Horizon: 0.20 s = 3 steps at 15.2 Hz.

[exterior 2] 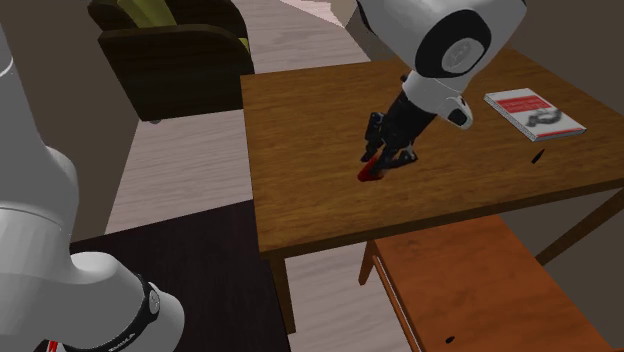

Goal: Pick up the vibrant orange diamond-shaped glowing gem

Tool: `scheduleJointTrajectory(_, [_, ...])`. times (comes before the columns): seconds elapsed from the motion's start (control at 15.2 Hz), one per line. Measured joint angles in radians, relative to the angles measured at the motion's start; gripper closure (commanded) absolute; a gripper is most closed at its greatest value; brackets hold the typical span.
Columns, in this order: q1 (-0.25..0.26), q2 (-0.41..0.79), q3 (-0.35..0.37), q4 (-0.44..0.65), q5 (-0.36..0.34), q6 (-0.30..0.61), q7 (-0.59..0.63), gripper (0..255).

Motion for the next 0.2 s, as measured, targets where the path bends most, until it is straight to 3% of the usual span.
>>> scheduleJointTrajectory(0.2, [-0.001,-0.021,0.001,0.013,0.002,-0.033,0.003,255])
